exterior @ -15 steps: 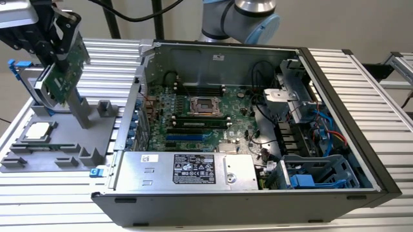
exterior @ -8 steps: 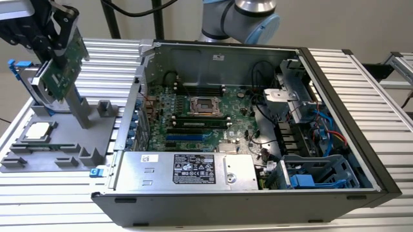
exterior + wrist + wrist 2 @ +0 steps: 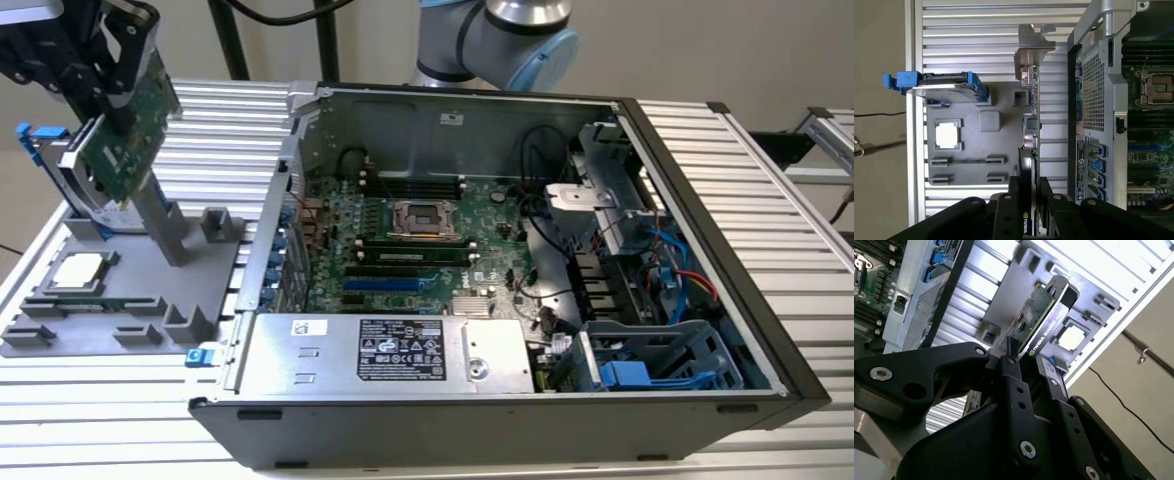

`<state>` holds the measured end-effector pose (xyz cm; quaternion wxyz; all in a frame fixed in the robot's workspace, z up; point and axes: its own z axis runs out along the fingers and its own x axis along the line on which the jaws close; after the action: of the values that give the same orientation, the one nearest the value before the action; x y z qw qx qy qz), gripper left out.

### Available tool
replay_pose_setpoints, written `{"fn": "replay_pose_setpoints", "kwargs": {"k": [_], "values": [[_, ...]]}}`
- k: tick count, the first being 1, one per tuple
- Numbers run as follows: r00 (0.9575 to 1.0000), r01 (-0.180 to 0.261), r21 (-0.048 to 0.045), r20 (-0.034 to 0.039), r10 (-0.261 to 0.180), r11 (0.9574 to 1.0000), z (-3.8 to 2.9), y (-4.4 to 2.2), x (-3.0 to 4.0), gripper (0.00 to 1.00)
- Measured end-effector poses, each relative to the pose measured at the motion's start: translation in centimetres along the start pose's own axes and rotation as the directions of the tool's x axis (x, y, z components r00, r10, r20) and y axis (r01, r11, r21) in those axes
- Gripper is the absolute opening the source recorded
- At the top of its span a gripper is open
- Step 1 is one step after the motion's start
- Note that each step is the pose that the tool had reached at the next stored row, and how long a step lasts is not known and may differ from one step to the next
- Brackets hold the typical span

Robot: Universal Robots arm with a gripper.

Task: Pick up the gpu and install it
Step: 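Pick up the gpu and move the gpu toward the slot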

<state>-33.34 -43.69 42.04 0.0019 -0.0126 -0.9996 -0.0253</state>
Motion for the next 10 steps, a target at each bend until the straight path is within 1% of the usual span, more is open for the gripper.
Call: {"fn": "replay_pose_setpoints", "kwargs": {"k": [4, 10], "values": [[1.0000, 0.000, 0.0005, -0.0004, 0.000, 1.0000, -0.04, 0.00, -0.05, 0.00], [1.0000, 0.000, 0.0002, -0.0001, 0.000, 1.0000, -0.05, 0.02, -0.64, 0.00]]}}
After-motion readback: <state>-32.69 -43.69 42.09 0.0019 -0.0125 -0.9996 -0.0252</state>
